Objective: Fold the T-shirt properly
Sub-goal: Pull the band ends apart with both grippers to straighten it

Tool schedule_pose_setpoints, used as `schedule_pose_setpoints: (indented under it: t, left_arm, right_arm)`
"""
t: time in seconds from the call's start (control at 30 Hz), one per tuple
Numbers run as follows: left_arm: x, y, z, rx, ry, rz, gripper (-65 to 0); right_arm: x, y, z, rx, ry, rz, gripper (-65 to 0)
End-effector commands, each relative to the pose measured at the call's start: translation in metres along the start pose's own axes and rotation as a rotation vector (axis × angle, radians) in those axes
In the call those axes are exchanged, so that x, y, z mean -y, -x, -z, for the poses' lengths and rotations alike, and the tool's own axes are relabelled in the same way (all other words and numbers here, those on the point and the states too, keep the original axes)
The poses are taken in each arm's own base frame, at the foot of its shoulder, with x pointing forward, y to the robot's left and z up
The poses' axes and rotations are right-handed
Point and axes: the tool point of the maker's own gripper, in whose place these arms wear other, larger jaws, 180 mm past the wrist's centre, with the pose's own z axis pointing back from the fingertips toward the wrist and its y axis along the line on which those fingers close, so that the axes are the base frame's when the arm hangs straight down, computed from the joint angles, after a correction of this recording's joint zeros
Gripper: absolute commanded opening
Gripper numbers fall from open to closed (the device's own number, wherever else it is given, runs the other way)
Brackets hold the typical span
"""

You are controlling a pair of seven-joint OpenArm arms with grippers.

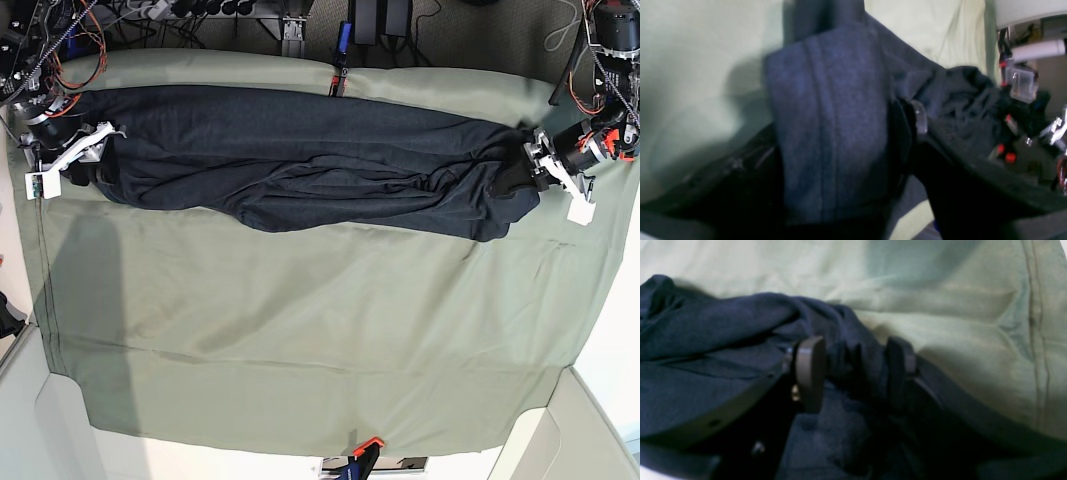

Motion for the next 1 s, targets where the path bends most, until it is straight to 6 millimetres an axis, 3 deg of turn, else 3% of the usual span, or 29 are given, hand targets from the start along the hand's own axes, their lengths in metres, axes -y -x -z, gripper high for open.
schedule_pose_setpoints:
  t: [0.0, 0.07, 0.23, 0.37, 0.47, 0.6, 0.83, 0.97]
  left_arm:
    - [-0.008, 0.03, -0.005, -0.141, -0.049, 0.02, -26.8]
    - [-0.002, 0.028, -0.005, -0.135, -0.041, 0.046, -31.1]
    - [0.0, 0.014, 0.001, -0.073, -0.083, 0.132, -64.8]
    - [-0.002, 0.004, 0.008, -0.036, -0.136, 0.221, -65.0]
    - [-0.009, -0.011, 0.003, 0.001, -0.204, 0.312, -65.0]
    - [-0.026, -0.033, -0.015, 0.046, -0.309, 0.374, -65.0]
    - [-0.056, -0.069, -0.065, 0.176, -0.466, 0.374, -65.0]
    - [-0.059, -0.077, -0.074, 0.199, -0.489, 0.388, -65.0]
  right_arm:
    - [0.001, -0.016, -0.003, 0.053, 0.0, -0.009, -35.1]
    - [0.001, -0.016, -0.003, 0.054, 0.0, -0.009, -35.1]
    - [0.001, -0.017, -0.003, 0.057, -0.003, -0.007, -35.1]
    - [0.001, -0.017, -0.003, 0.058, -0.003, -0.007, -35.1]
    - [0.001, -0.017, -0.003, 0.057, -0.002, -0.007, -35.1]
    - [0.001, -0.017, -0.003, 0.058, -0.002, -0.007, -35.1]
    - [0.001, -0.017, -0.003, 0.059, -0.002, -0.007, -35.1]
    - [0.001, -0.018, -0.003, 0.064, -0.003, -0.006, -35.1]
